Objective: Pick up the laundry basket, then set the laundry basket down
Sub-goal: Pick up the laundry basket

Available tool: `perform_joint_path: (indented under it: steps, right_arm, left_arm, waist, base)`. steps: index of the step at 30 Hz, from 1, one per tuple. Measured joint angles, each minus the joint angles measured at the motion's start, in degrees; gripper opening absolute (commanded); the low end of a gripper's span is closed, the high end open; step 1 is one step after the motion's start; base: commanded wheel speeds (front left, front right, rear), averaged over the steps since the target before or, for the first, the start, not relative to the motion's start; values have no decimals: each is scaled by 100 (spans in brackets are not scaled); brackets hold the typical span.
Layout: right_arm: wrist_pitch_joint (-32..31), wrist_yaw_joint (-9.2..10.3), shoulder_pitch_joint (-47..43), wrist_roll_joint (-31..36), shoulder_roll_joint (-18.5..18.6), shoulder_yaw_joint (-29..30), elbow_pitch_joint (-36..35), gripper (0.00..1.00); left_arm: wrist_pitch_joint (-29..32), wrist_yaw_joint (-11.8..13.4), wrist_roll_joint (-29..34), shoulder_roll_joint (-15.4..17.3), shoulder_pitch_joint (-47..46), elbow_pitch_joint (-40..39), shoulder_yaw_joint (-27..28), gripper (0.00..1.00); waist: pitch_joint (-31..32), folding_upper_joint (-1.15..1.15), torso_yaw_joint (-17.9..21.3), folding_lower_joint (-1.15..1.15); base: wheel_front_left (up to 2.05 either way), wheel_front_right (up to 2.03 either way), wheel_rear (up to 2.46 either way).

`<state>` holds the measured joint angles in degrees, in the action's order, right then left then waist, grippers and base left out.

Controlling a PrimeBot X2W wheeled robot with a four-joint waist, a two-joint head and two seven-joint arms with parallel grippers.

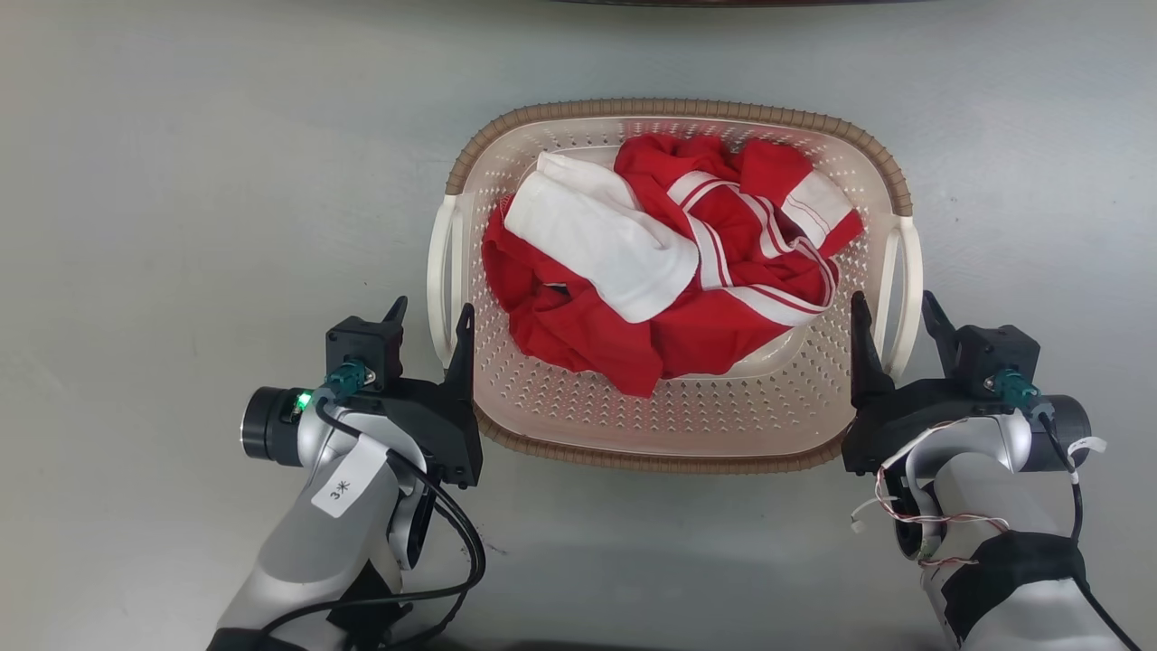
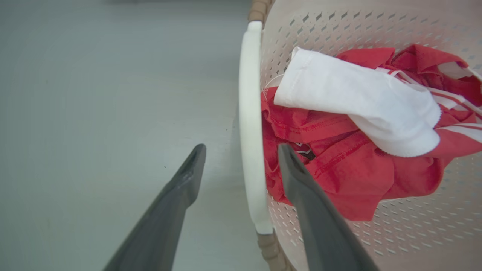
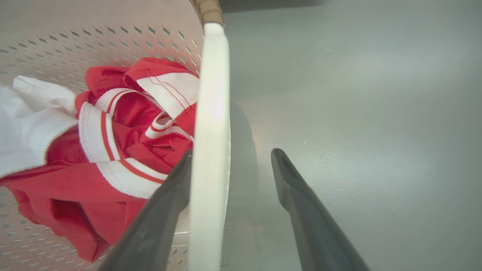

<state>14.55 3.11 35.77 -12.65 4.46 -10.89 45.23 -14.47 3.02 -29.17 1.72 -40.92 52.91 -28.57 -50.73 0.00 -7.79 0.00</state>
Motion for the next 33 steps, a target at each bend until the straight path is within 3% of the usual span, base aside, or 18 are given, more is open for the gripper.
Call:
perform_joint_path:
  steps: [16,19,23,28,29,30,33]
  right_arm:
    - [0,-19,335,-94,-20,-114,244,100]
    - [0,-29,366,-94,-21,-142,299,90]
    - [0,-44,389,-96,-21,-197,343,75]
    - [1,-44,491,-96,-26,-274,389,36]
    - [13,-44,494,-96,-35,-293,405,25]
    - [15,-44,501,-97,-42,-308,432,0]
    - [15,-33,539,-165,-42,-385,493,0]
  left_arm:
    - [0,-3,-328,-1,-359,197,-338,100]
    - [0,-7,-369,-1,-360,219,-393,46]
    - [-1,-52,-559,3,-379,241,-521,0]
    - [-1,-57,-653,12,-465,280,-659,0]
    - [-1,-57,-661,12,-468,287,-686,0]
    - [-1,-57,-671,11,-469,302,-710,0]
    - [-1,-57,-730,11,-471,344,-762,0]
  waist:
    - [-235,0,31,0]
    - [-254,0,29,0]
    - [-265,0,30,0]
    - [-262,0,34,0]
    - [-259,0,35,1]
    - [-255,0,36,0]
    - [-236,0,35,0]
  base:
    - [0,0,0]
    - [0,0,0]
    - [0,0,0]
    - [0,0,0]
    - [0,0,0]
    - [0,0,0]
    - [0,0,0]
